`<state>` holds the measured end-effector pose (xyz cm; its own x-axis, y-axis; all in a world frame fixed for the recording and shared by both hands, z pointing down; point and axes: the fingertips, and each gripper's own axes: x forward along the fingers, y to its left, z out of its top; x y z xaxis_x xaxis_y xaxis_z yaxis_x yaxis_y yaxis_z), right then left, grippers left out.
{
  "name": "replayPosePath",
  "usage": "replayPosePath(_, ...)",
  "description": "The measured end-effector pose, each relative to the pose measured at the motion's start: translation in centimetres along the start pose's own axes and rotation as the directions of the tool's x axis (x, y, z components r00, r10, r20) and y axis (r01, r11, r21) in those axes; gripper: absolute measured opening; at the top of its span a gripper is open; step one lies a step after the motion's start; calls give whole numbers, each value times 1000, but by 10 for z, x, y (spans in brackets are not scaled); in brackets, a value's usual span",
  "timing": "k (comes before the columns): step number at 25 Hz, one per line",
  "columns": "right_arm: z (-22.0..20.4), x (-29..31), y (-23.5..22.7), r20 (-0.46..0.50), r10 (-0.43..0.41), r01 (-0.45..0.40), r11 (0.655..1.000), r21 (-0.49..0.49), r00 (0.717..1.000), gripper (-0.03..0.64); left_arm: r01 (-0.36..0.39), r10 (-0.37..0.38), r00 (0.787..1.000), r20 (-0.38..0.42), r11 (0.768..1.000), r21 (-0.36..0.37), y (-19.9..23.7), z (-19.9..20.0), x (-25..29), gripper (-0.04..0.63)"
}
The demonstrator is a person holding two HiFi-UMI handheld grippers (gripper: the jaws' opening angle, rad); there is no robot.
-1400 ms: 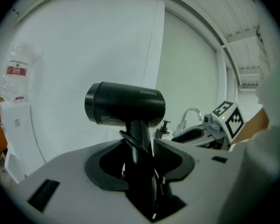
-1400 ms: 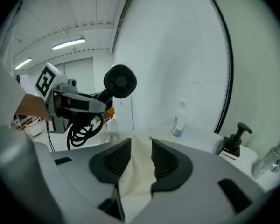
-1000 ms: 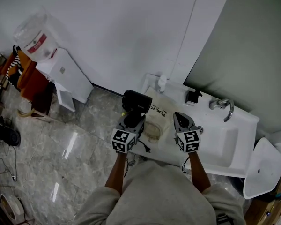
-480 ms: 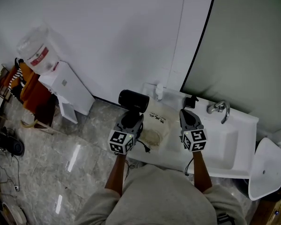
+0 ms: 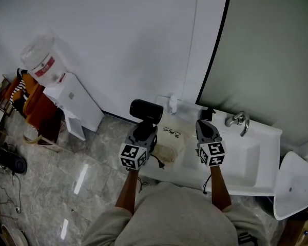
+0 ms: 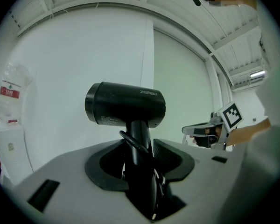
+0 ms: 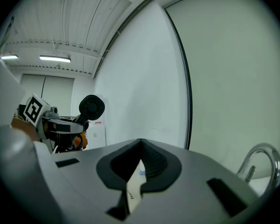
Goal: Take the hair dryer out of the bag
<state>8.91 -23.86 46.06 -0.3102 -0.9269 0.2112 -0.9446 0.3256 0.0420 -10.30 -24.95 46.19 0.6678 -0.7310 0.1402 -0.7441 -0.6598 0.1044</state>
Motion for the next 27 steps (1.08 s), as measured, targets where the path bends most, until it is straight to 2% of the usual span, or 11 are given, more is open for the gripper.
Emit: replayPosePath(27,-15,5,8,-43,21,-21,1000,-5,999,-2,7,-7,1000,-10,1000,3,-3,-4,3,181)
